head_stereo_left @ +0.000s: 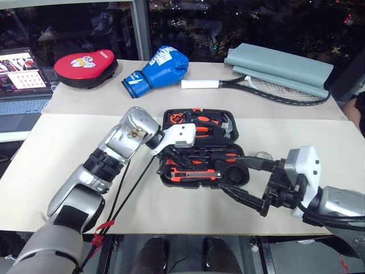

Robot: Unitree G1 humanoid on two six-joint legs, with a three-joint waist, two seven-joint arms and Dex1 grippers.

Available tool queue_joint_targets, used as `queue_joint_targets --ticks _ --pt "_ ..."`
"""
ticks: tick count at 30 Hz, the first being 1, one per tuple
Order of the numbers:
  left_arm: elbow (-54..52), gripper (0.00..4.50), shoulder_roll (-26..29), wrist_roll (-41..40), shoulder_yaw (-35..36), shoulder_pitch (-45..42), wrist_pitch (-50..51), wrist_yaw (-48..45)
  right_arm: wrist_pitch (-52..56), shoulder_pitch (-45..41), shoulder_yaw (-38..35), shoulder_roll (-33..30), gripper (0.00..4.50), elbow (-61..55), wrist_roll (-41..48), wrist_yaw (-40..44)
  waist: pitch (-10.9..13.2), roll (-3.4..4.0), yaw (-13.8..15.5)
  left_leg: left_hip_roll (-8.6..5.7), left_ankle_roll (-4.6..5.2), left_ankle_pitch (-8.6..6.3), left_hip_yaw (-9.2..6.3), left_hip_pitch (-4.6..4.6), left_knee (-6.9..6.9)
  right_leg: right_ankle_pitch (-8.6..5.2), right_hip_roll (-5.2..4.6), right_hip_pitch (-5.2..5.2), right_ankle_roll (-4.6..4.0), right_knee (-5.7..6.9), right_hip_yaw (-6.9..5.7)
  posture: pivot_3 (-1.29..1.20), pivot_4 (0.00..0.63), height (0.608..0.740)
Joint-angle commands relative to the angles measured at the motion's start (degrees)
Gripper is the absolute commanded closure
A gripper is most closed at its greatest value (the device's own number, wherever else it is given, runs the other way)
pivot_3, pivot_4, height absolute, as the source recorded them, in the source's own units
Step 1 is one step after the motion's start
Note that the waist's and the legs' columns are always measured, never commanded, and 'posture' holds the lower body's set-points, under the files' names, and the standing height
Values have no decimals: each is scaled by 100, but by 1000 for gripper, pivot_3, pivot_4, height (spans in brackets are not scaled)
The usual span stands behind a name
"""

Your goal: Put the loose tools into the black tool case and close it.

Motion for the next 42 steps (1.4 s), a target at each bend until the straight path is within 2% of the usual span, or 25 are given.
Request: queue_joint_targets --ticks 1,8,14,20,22,28,32,34,42 --pt "-62 4443 28 324 -266 -12 -256 14 -29 -6 -176 -35 0 -90 130 -7 0 0 -5 0 0 0 0 0 0 0 0 -1 0 0 0 0 150 736" --pt "-46 4443 86 676 -552 99 -747 -39 -23 1 -173 -11 0 -128 194 -89 0 0 -12 1 0 0 0 0 0 0 1 -2 0 1 1 0 150 736" --pt "380 4443 -165 1098 -749 218 -1383 345 -31 32 -179 -25 0 -166 256 -155 -1 1 9 0 0 0 0 9 0 1 -1 10 0 0 0 0 150 736" --pt "748 4443 -342 1315 -853 384 -1677 410 -39 24 -150 -31 0 -172 268 -195 -4 5 13 5 0 0 -7 66 1 -2 -3 90 5 -25 -11 0 150 736" --pt "912 4443 -360 1407 -870 399 -1818 469 -36 21 -147 -36 0 -173 268 -203 -6 6 13 5 0 0 -7 75 1 -17 -3 99 31 -31 -10 0 150 736" --pt "929 4443 -465 880 -372 167 -1414 143 -35 28 -177 -59 0 -151 267 -191 -10 11 16 11 -1 0 -7 109 1 -25 -4 136 44 -32 -11 0 150 736" --pt "818 4443 -408 504 -52 -40 -1112 -226 -42 53 -190 -75 0 -133 231 -152 -10 11 -11 13 -1 0 -5 86 1 -24 -2 104 43 -30 -10 0 150 736" --pt "898 4443 -405 546 -21 -121 -1177 -177 -51 64 -185 -83 0 -118 200 -121 -9 10 -14 13 -1 1 -6 54 1 -1 2 71 3 -22 -8 0 150 736" --pt "1259 4443 -672 659 -15 -144 -1406 84 -57 32 -141 -119 0 -89 167 -64 -9 9 10 -3 1 0 -3 -4 1 1 -7 7 3 -12 -6 0 150 736"
